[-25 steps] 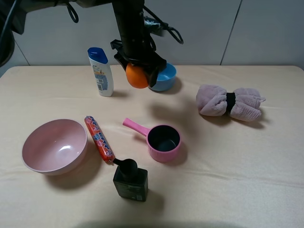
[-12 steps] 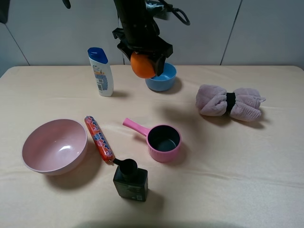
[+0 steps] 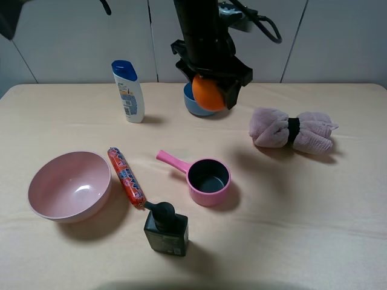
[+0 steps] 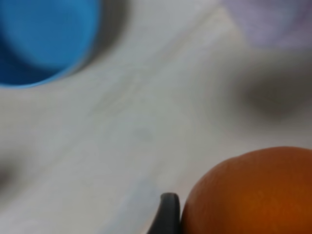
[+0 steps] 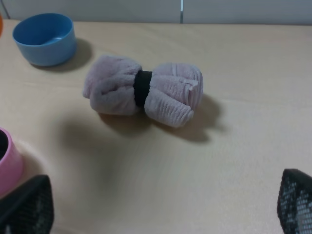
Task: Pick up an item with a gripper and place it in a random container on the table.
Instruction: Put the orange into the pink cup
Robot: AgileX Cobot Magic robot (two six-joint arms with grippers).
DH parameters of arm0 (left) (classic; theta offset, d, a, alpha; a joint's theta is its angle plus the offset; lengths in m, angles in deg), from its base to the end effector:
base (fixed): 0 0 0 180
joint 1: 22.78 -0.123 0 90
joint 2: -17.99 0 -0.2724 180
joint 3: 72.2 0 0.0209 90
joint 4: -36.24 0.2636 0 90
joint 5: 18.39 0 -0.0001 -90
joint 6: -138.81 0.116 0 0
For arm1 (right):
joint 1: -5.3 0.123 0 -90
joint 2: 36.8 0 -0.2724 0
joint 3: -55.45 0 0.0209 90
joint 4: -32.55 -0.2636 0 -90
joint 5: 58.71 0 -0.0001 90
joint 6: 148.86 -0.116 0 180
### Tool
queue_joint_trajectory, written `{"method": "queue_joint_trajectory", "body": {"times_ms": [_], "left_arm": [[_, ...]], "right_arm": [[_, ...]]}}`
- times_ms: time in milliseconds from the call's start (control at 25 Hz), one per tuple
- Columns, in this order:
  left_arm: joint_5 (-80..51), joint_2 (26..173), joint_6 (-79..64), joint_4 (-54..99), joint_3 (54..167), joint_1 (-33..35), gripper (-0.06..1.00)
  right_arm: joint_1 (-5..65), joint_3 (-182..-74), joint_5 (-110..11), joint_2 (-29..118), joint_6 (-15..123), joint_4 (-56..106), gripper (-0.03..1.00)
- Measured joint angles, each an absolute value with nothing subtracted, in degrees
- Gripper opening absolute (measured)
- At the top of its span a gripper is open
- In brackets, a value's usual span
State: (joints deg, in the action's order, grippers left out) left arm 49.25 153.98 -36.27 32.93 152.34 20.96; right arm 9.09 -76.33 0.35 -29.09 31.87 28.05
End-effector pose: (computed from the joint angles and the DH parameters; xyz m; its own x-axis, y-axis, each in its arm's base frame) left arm 0.3579 -0.3510 0.2183 -0.6284 0.6896 -0.3599 0.7458 0.6656 -0.0270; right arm 0.0410 0.0105 0.2757 -0.4237 -0.0004 -0.9058 -0.1152 0.9919 0.0535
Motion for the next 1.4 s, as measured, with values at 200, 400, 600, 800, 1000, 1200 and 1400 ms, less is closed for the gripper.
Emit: {"method": "queue_joint_trajectory", "body": {"times_ms": [200,400,600,800,1000,1200,1400], "left_arm": [[49.2,154.0,-36.7,32.7,149.6,24.9,0.72],[49.2,154.1,-36.7,32.7,146.9,27.7,0.72],[49.1,152.6,-37.3,32.6,143.7,29.5,0.72],[49.1,148.4,-37.4,32.6,137.1,29.7,0.72],[49.1,146.6,-37.4,32.8,131.0,29.7,0.72],[46.5,146.5,-37.4,32.9,126.8,29.7,0.72],[40.9,146.5,-37.4,32.9,123.6,29.7,0.72]], "right_arm": [[9.1,-76.3,0.3,-29.1,31.9,28.0,0.69],[9.1,-76.3,0.3,-29.1,31.9,28.0,0.69],[9.1,-76.3,0.3,-29.1,31.9,28.0,0.69],[9.1,-76.3,0.3,-29.1,31.9,28.0,0.69],[9.1,-76.3,0.3,-29.1,31.9,28.0,0.69],[9.1,-76.3,0.3,-29.1,31.9,28.0,0.69],[9.1,-76.3,0.3,-29.1,31.9,28.0,0.69]]}}
